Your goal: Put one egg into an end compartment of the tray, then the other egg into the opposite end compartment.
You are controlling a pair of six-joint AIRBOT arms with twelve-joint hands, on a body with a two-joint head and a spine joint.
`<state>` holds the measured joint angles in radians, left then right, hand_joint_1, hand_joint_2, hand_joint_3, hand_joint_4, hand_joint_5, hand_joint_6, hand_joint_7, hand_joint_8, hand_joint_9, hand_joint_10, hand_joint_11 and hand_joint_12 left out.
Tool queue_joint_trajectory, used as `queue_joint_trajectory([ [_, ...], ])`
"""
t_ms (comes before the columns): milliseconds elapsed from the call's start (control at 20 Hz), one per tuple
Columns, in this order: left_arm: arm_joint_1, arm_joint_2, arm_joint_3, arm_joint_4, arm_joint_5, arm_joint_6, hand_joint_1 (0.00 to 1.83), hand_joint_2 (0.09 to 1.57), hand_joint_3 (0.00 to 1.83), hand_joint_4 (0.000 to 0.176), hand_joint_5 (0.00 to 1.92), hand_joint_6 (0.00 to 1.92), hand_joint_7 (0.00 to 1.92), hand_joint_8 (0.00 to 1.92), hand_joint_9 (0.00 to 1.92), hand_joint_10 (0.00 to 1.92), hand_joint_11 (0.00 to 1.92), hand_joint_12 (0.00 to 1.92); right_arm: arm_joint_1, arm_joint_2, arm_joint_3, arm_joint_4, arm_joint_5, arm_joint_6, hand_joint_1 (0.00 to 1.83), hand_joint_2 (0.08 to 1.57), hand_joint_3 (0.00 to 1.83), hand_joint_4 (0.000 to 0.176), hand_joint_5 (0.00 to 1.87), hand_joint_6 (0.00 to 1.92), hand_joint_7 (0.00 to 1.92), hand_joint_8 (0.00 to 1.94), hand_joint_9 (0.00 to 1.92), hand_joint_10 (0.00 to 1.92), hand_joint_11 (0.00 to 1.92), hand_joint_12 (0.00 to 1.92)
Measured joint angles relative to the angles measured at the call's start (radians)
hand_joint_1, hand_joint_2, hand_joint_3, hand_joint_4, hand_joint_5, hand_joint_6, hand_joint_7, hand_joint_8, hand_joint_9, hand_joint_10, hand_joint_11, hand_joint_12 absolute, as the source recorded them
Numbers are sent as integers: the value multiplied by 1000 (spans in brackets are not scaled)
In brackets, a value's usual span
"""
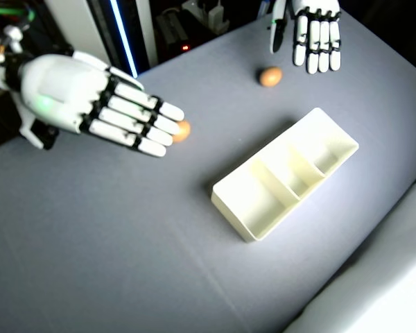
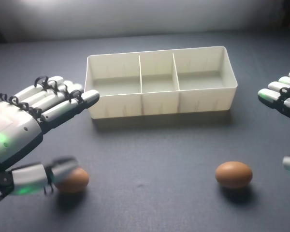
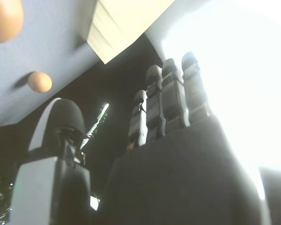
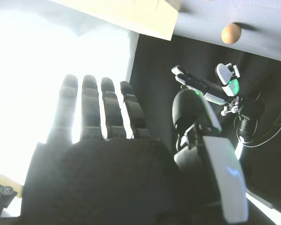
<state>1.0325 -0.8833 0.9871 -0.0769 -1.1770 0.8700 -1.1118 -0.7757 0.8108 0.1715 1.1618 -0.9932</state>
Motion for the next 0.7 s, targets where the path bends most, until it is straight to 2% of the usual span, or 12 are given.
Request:
queue_joint_trajectory([
  [50, 0, 0, 1, -1, 3, 0, 486, 1108, 25, 165, 0, 0, 0, 0, 0, 0, 0, 0, 0, 0, 0, 3, 0, 0, 335, 1281, 42, 0, 0, 0, 0, 0, 0, 0, 0, 0],
  [100, 0, -5, 6, 1, 5, -1, 481, 1109, 22, 168, 0, 0, 0, 0, 0, 0, 0, 0, 0, 0, 0, 8, 1, 0, 350, 1284, 36, 0, 0, 0, 0, 0, 0, 0, 0, 0],
  [200, 0, -14, 11, -5, 17, -6, 508, 1102, 14, 155, 0, 0, 0, 0, 0, 0, 0, 0, -1, -2, 0, 16, 1, 0, 330, 1294, 34, 0, 0, 0, 0, 0, 0, 0, 0, 0],
  [250, 0, -19, 15, 4, 34, -16, 569, 1096, 9, 172, 0, 0, 0, 0, 0, 0, 0, 0, -1, -5, 4, 17, 0, 0, 315, 1298, 32, 0, 0, 0, 0, 0, 0, 0, 0, 0],
  [350, 0, -19, 18, 37, 83, -32, 613, 1095, 7, 171, 0, 0, 0, 0, 0, 0, 0, 0, -1, -10, 7, 22, 0, 0, 318, 1300, 29, 0, 0, 0, 0, 0, 0, 0, 0, 0],
  [400, 0, -19, 21, 56, 115, -41, 587, 1106, 11, 151, 0, 0, 0, 0, 0, 0, 0, 0, -1, -13, 10, 22, 1, 0, 296, 1307, 29, 0, 0, 0, 0, 0, 0, 0, 0, 0],
  [450, 0, -19, 24, 75, 149, -46, 578, 1112, 12, 150, 0, 0, 0, 0, 0, 0, 0, 0, -1, -16, 10, 25, 1, 0, 290, 1308, 28, 0, 0, 0, 0, 0, 0, 0, 0, 0],
  [500, -1, -19, 25, 85, 183, -53, 557, 1129, 19, 116, 0, 0, 0, 0, 0, 0, 17, 8, -1, -20, 12, 26, 0, 2, 291, 1312, 29, 0, 0, 0, 0, 0, 0, 0, 0, 0],
  [550, -4, -21, 31, 95, 216, -55, 532, 1141, 22, 99, 0, 0, 0, 0, 10, 4, 36, 21, -1, -24, 13, 27, 0, 7, 273, 1318, 28, 0, 0, 0, 0, 0, 0, 0, 0, 0],
  [600, -4, -29, 35, 94, 229, -55, 561, 1158, 0, 88, 0, 0, 26, 31, 41, 43, 6, 460, -1, -26, 14, 26, 0, 12, 274, 1319, 26, 0, 0, 0, 0, 0, 0, 0, 0, 0],
  [650, -4, -33, 35, 90, 247, -56, 620, 1157, 0, 72, 22, 5, 86, 31, 93, 103, 0, 1343, -1, -28, 14, 26, 0, 14, 274, 1322, 26, 0, 0, 0, 0, 0, 0, 0, 0, 0],
  [700, -4, -39, 42, 97, 265, -60, 645, 1168, 0, 65, 46, 3, 119, 11, 18, 403, 0, 1768, -1, -29, 14, 26, 0, 17, 274, 1323, 26, 0, 0, 0, 0, 0, 0, 0, 0, 0],
])
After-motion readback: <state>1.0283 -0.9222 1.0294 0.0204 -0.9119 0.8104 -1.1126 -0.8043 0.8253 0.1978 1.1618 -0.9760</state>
